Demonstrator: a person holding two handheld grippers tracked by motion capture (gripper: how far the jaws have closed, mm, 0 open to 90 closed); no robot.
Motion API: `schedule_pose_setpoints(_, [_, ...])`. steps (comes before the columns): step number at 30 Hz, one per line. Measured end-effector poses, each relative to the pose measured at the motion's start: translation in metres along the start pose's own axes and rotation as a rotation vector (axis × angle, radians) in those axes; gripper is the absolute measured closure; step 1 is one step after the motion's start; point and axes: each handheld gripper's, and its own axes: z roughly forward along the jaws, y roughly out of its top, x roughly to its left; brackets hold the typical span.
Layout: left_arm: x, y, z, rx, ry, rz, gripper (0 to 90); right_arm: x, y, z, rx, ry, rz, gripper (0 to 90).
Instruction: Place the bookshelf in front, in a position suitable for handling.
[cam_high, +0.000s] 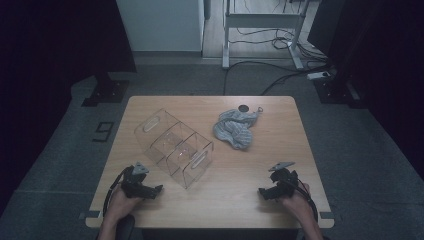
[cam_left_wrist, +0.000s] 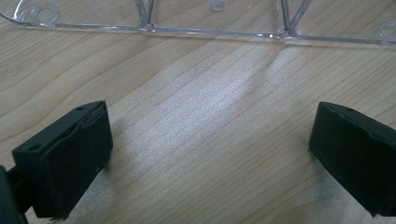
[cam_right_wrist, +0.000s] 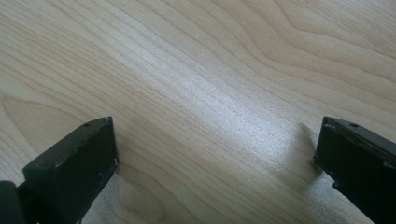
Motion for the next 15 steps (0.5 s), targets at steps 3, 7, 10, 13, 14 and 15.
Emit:
schedule_pose_setpoints(3, [0.000,0.000,0.000,-0.001,0.000,0.000,0.0,-0.001,0.001,0.000,0.009,0.004,-0.007,0.0])
schedule_pose_setpoints(7, [0.000,0.000,0.000,0.000,0.000,0.000,0.0,-0.001,0.003,0.000,0.020,0.009,-0.018,0.0])
schedule_pose_setpoints(10, [0.000,0.000,0.000,-0.001,0.000,0.000,0.0,-0.002,0.005,-0.002,0.004,-0.001,-0.017,0.0])
schedule_pose_setpoints(13, [0.000,0.000,0.000,-0.002,0.000,-0.001,0.0,-0.003,0.007,-0.007,-0.028,-0.011,-0.014,0.0])
schedule_pose_setpoints(14, [0.000,0.000,0.000,-0.002,0.000,-0.001,0.0,-0.003,0.008,-0.009,-0.040,-0.017,-0.013,0.0])
schedule_pose_setpoints(15, [0.000,0.000,0.000,-0.002,0.000,-0.001,0.0,-0.004,0.009,-0.011,-0.049,-0.018,-0.014,0.0])
